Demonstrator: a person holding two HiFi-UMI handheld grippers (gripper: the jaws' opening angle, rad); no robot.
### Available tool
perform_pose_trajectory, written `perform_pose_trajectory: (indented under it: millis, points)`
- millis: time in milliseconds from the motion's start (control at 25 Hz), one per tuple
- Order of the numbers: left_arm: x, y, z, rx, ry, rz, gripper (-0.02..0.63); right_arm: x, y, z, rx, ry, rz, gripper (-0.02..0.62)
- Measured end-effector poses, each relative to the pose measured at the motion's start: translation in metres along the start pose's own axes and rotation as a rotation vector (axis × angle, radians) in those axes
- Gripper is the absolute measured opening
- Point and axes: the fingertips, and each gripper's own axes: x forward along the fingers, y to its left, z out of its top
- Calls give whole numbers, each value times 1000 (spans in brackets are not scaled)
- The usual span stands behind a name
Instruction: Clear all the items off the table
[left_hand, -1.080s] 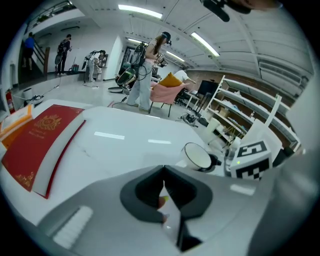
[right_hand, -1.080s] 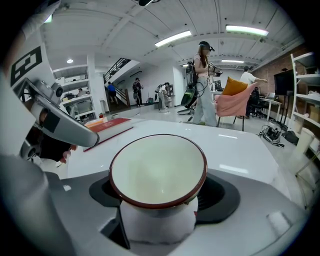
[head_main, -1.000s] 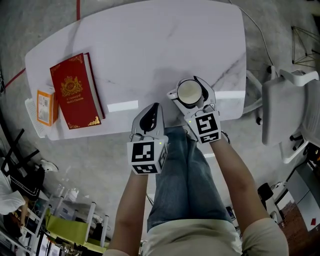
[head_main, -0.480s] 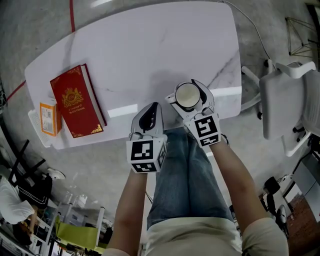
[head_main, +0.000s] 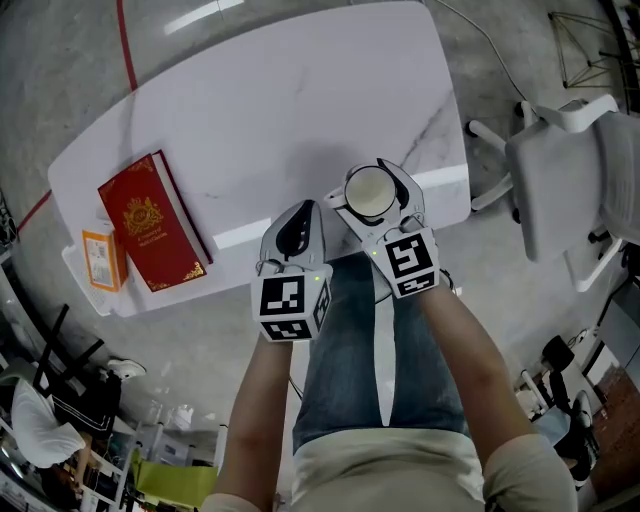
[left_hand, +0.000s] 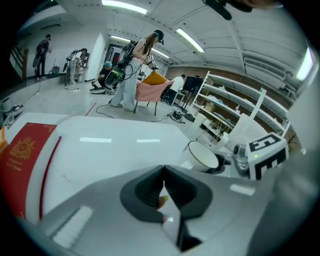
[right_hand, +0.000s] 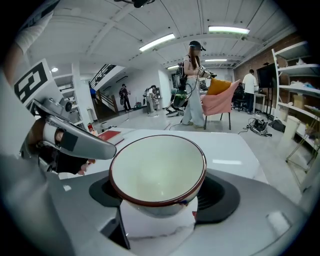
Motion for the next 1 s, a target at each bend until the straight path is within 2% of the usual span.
perform_pose_trajectory:
  millis: [240, 560, 1000]
  points:
    - [6, -17, 2, 25, 3, -30, 11, -14, -4, 2, 27, -14, -18, 399]
    - [17, -34, 11, 21, -16, -7, 11, -29, -22, -1, 46, -34, -24, 399]
    - [37, -88, 18, 65, -12, -16, 10, -64, -76, -8, 64, -62, -64, 399]
